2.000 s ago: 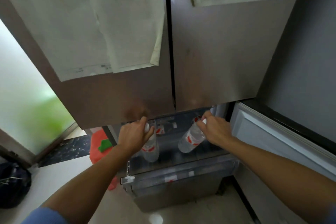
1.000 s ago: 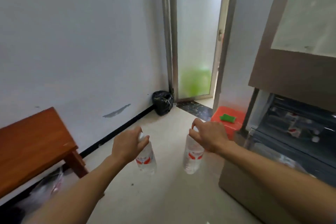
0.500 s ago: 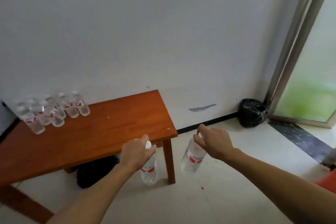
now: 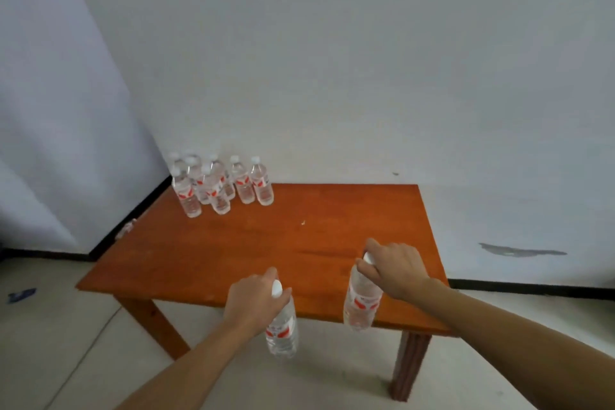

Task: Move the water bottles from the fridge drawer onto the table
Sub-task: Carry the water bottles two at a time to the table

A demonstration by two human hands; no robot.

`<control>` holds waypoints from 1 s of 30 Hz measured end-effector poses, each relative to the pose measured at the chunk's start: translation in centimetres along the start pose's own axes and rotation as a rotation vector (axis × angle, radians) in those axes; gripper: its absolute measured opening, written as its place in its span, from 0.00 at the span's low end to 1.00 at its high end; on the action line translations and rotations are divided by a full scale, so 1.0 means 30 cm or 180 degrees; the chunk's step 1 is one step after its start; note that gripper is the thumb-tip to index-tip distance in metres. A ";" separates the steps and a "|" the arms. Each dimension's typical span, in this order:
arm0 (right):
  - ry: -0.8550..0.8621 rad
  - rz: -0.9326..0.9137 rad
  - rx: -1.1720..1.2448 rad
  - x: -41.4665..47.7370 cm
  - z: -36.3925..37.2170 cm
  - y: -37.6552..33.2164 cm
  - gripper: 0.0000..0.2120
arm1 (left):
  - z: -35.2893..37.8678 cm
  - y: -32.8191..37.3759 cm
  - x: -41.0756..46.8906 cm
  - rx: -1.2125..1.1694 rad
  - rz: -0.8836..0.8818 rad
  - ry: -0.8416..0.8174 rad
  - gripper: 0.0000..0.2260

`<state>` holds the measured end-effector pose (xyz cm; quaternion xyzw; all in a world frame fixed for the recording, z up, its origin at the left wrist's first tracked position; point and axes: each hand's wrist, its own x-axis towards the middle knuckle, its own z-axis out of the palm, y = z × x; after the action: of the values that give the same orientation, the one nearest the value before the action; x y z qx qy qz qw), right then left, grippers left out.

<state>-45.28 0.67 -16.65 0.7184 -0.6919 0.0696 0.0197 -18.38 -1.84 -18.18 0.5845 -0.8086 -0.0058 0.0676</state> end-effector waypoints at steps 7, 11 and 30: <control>-0.0021 -0.0323 0.0012 0.464 0.070 -0.114 0.19 | 0.005 -0.217 0.225 -0.0244 -0.0748 -0.0007 0.13; -0.0057 -0.0303 0.0108 0.698 0.160 -0.201 0.20 | 0.029 -0.380 0.382 -0.0234 -0.0793 0.0015 0.14; -0.0017 0.0524 0.0229 1.546 0.391 -0.463 0.15 | 0.153 -0.945 1.350 -0.0491 0.0248 0.0033 0.15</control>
<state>-29.07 -46.19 -21.40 0.6595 -0.7457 0.0939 -0.0137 -4.61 -49.44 -21.10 0.5456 -0.8275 -0.0625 0.1167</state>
